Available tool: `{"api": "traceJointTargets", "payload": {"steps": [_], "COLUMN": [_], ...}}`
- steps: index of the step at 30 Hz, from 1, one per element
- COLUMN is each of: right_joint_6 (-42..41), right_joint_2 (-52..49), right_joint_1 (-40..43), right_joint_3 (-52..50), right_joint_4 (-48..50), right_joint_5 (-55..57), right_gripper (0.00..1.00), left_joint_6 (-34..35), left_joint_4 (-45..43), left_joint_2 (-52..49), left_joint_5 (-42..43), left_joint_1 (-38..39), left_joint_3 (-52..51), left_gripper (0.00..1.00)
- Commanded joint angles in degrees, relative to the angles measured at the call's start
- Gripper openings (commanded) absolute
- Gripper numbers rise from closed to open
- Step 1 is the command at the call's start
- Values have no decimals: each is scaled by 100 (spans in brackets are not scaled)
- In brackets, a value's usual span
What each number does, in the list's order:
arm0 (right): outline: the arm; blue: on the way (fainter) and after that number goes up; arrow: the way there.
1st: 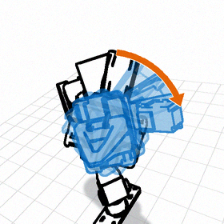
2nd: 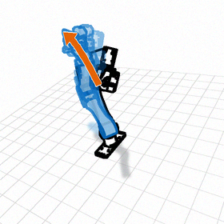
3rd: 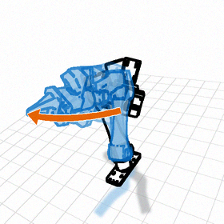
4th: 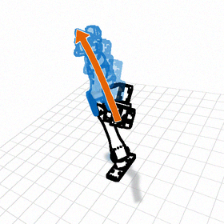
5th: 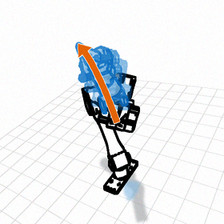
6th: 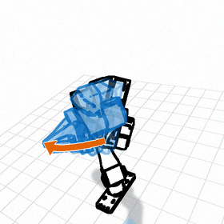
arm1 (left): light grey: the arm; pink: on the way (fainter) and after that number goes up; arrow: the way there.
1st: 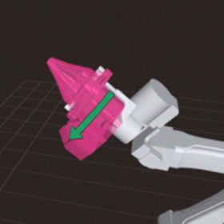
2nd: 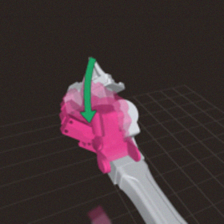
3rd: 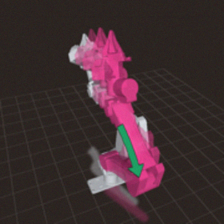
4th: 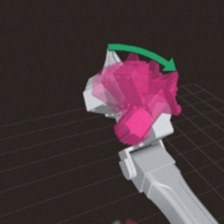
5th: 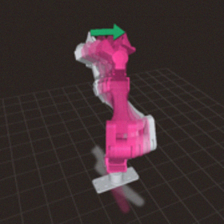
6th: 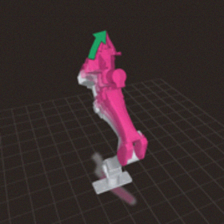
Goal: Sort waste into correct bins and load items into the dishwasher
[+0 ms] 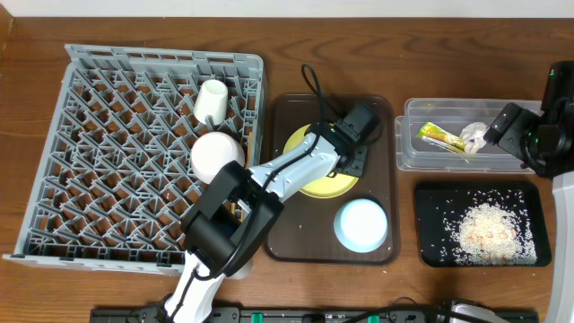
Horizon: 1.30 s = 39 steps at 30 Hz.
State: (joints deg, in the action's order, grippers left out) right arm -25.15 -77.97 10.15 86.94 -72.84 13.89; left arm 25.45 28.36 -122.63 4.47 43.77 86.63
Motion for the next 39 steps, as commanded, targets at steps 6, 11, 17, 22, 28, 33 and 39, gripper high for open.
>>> {"api": "traceJointTargets", "payload": {"steps": [6,11,17,22,28,33,39], "right_joint_6": [39,39,39,39,39,39,39], "right_joint_2": [7,7,7,7,7,7,7], "right_joint_1": [28,28,28,28,28,28,28], "right_joint_3": [33,33,33,33,33,33,33], "right_joint_4": [-9,-11,-11,-11,-11,-11,-11], "right_joint_5": [42,42,42,42,42,42,42], "right_gripper": [99,99,99,99,99,99,99], "left_joint_6": [-35,-35,-35,-20,581,636,730], "left_joint_4": [260,531,898,1161,1941,1943,1272], "left_joint_2": [308,730,728,721,721,704,699], "left_joint_5": [-525,-1040,-1054,-1473,-2295,-1882,-1397], "left_joint_1": [28,28,35,22,-232,-439,-472], "left_joint_3": [127,127,92,-35,-66,-313,-981], "left_gripper": [63,63,67,67,68,67,66]}}
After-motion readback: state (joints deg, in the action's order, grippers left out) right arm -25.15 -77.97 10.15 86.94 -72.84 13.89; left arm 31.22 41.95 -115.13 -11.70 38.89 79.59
